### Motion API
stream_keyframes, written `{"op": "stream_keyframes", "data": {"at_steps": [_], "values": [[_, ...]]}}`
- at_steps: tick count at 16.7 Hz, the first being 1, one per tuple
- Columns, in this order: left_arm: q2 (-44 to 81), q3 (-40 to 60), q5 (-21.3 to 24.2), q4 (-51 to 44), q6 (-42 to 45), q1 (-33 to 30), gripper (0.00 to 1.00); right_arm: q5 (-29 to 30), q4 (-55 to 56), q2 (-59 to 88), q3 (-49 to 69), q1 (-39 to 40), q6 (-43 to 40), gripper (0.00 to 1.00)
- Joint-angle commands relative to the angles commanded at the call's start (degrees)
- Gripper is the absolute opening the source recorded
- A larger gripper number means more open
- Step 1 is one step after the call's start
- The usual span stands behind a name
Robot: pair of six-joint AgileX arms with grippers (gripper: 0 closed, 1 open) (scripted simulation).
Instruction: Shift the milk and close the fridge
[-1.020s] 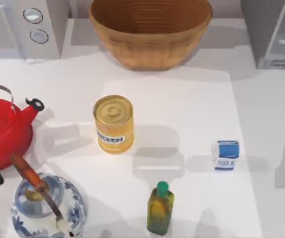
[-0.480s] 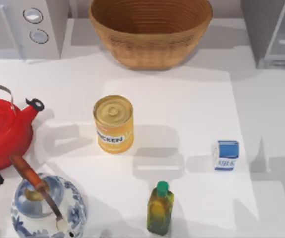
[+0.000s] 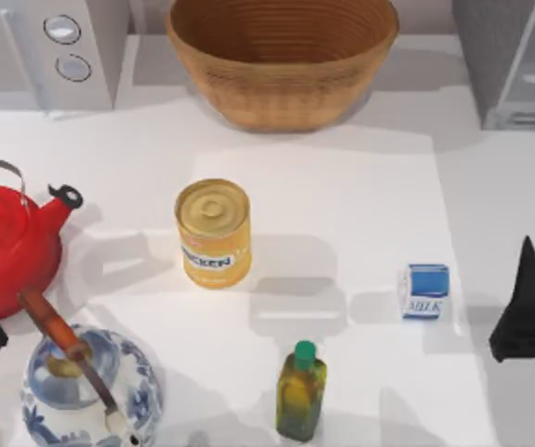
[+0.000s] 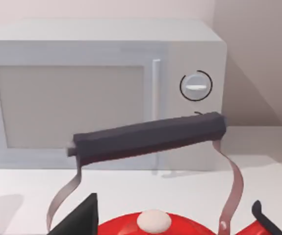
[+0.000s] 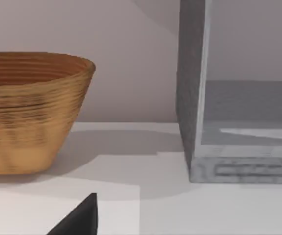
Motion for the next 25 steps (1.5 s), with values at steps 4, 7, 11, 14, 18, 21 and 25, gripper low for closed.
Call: {"op": "stream_keyframes", "data": {"at_steps": [4, 7, 11, 14, 18, 21, 25], "values": [[0.0, 0.0, 0.0, 0.0, 0.0, 0.0, 1.0, 1.8, 1.4, 1.4, 0.1, 1.7, 0.1, 1.0], [0.0, 0.0, 0.0, 0.0, 0.0, 0.0, 1.0, 1.7, 1.3, 1.3, -0.1, 1.5, 0.1, 1.0], [0.0, 0.0, 0.0, 0.0, 0.0, 0.0, 1.0, 3.0, 7.0, 7.5, 1.2, 2.4, 1.1, 1.0], [0.0, 0.0, 0.0, 0.0, 0.0, 0.0, 1.0, 4.5, 15.4, 18.6, 3.1, 3.8, 2.5, 1.0], [0.0, 0.0, 0.0, 0.0, 0.0, 0.0, 1.0, 6.3, 29.2, 39.8, 6.2, 5.6, 4.8, 1.0], [0.0, 0.0, 0.0, 0.0, 0.0, 0.0, 1.0, 7.5, 39.9, 56.9, 8.7, 6.5, 6.6, 1.0], [0.0, 0.0, 0.0, 0.0, 0.0, 0.0, 1.0, 8.4, 51.8, 74.8, 11.7, 7.0, 8.8, 1.0]]}}
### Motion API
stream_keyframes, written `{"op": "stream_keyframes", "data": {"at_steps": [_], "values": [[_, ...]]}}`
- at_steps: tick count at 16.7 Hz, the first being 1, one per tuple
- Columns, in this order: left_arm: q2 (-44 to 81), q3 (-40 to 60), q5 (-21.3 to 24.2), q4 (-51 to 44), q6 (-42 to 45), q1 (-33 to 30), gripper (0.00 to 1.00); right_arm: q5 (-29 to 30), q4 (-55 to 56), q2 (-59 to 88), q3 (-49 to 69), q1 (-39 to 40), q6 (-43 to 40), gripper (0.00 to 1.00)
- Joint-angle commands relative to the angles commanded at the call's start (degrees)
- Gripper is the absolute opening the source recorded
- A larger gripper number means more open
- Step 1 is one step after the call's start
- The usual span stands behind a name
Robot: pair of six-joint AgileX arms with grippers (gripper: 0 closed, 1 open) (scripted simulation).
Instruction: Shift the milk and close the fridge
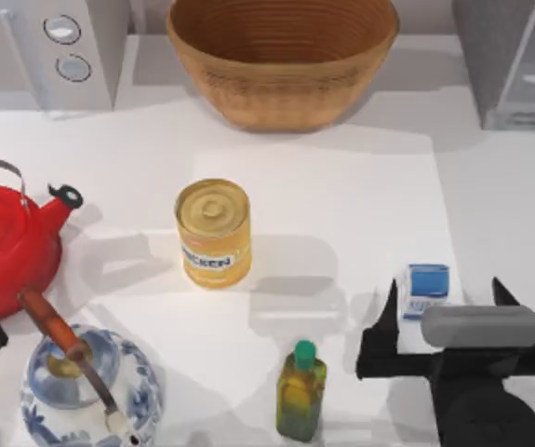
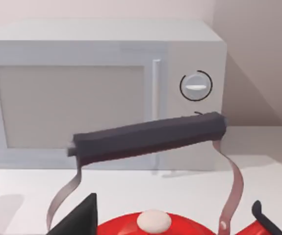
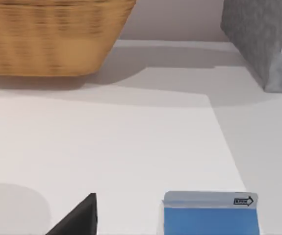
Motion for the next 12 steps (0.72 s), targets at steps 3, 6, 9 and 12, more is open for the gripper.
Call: {"op": "stream_keyframes", "data": {"at_steps": [3, 6, 9, 12], "values": [[0.0, 0.0, 0.0, 0.0, 0.0, 0.0, 1.0, 0.2, 5.6, 7.3, 1.4, 0.0, 1.1, 1.0], [0.0, 0.0, 0.0, 0.0, 0.0, 0.0, 1.0, 0.3, 7.1, 9.2, 1.8, -0.1, 1.4, 1.0], [0.0, 0.0, 0.0, 0.0, 0.0, 0.0, 1.0, 0.2, 7.0, 9.1, 1.6, -0.2, 1.3, 1.0], [0.0, 0.0, 0.0, 0.0, 0.0, 0.0, 1.0, -1.6, 6.9, 9.5, 3.0, -2.0, 0.6, 1.0]]}}
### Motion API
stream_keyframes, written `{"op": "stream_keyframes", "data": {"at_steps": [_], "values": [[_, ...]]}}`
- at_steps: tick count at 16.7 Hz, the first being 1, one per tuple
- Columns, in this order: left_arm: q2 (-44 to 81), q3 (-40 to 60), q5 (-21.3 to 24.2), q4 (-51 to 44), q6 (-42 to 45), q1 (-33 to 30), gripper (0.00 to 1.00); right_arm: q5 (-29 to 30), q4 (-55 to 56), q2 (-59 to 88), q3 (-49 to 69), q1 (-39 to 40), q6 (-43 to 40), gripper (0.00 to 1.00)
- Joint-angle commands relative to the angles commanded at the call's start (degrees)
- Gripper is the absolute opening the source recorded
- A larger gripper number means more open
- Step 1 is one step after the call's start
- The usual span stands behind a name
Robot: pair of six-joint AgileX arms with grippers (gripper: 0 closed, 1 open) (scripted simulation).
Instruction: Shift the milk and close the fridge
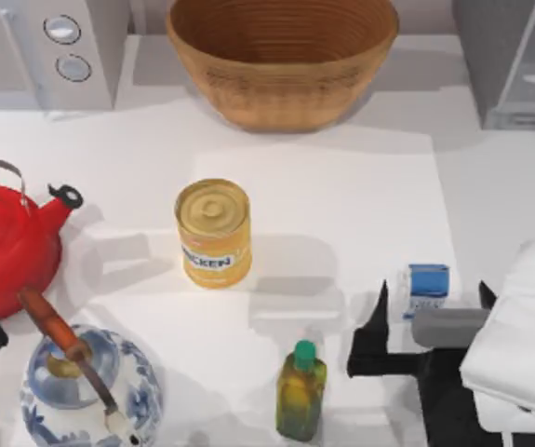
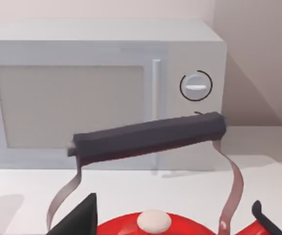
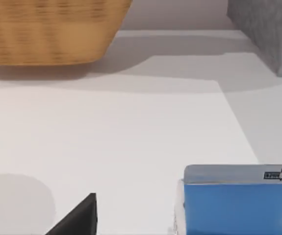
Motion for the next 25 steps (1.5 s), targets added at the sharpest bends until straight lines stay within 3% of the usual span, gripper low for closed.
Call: {"op": "stream_keyframes", "data": {"at_steps": [5, 9, 22, 25], "values": [[0.0, 0.0, 0.0, 0.0, 0.0, 0.0, 1.0, -6.0, -0.7, 1.5, 4.0, -6.1, -2.0, 1.0], [0.0, 0.0, 0.0, 0.0, 0.0, 0.0, 1.0, -6.3, -0.8, 1.6, 4.2, -6.5, -2.1, 1.0], [0.0, 0.0, 0.0, 0.0, 0.0, 0.0, 1.0, -6.3, -0.8, 1.6, 4.2, -6.5, -2.1, 0.02], [0.0, 0.0, 0.0, 0.0, 0.0, 0.0, 1.0, -6.3, -0.8, 1.6, 4.2, -6.5, -2.1, 0.0]]}}
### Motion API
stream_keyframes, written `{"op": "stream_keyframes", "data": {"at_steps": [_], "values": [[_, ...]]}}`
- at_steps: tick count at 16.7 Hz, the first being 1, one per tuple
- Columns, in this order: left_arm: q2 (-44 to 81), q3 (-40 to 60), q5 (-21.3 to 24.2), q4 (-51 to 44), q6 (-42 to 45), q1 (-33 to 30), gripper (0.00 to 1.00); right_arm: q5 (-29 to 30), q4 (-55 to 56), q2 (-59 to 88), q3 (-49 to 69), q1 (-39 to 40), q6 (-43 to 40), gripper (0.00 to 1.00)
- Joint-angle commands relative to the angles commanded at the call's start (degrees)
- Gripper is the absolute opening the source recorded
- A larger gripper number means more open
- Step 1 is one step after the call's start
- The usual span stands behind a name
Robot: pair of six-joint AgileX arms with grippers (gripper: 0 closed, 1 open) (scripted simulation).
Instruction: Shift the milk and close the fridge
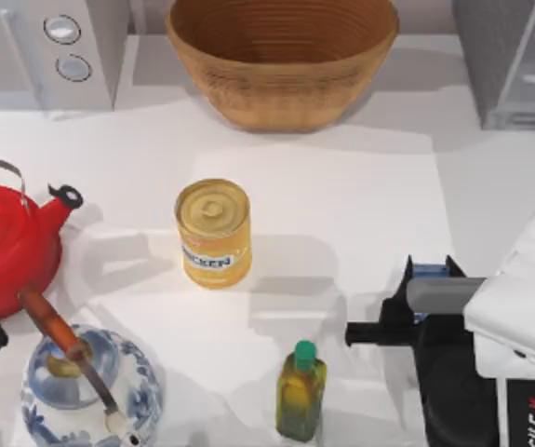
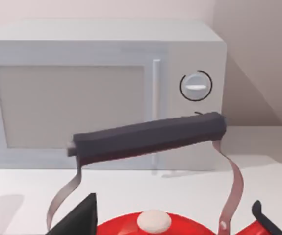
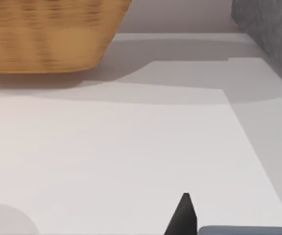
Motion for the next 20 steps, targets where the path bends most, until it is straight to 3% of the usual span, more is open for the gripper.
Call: {"op": "stream_keyframes", "data": {"at_steps": [7, 20], "values": [[0.0, 0.0, 0.0, 0.0, 0.0, 0.0, 1.0, 0.0, -0.2, -0.3, -0.1, 0.0, 0.0, 0.0], [0.0, 0.0, 0.0, 0.0, 0.0, 0.0, 1.0, -0.1, -10.5, -11.9, -1.3, 0.1, 0.2, 0.0]]}}
